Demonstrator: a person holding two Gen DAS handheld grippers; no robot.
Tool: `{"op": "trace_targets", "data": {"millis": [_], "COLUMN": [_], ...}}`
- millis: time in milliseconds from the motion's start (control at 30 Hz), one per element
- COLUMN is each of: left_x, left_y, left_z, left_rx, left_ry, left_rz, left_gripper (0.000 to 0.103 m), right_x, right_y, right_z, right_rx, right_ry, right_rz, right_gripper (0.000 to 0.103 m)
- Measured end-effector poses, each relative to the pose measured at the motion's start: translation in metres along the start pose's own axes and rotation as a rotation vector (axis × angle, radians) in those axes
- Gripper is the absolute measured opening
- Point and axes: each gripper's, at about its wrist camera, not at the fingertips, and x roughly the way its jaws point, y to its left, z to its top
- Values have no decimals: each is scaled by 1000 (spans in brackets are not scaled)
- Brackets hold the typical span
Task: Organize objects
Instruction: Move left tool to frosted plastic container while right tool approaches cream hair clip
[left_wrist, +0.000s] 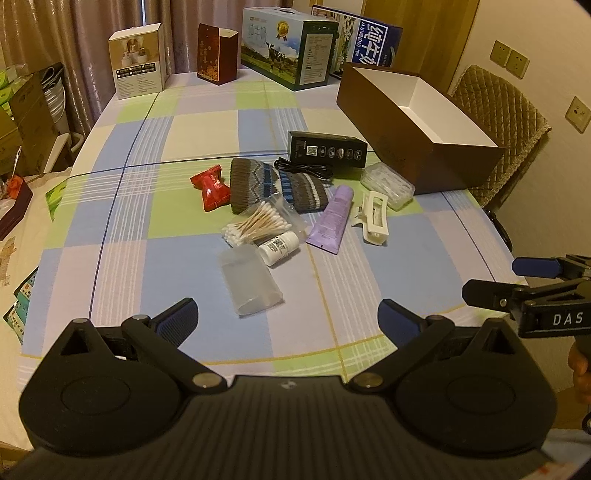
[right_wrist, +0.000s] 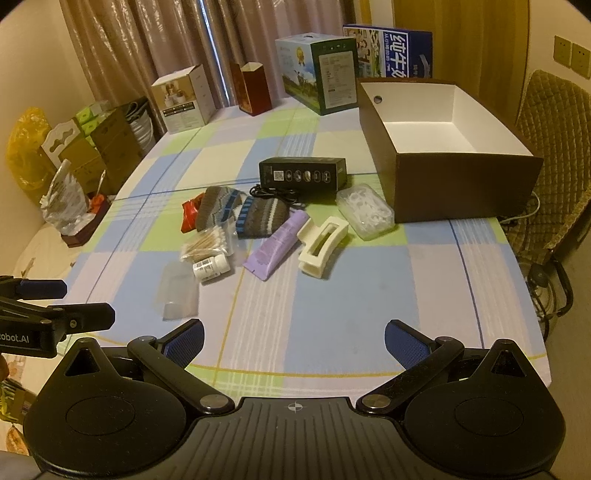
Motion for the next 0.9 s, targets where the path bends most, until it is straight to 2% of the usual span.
{"op": "trace_targets", "data": {"millis": [600,900], "left_x": [21,51], "left_y": [7,15], "left_z": [14,18], "left_rx": [-31,-66], "left_ry": [34,95], "left_rz": [50,82], "left_gripper": [102,102], "right_x": [23,41], "right_y": [-28,-39], "right_z": [16,23], "right_rx": [36,35], "right_ry": [30,41], "right_rz": [-5,-7], "right_gripper": [101,101]}}
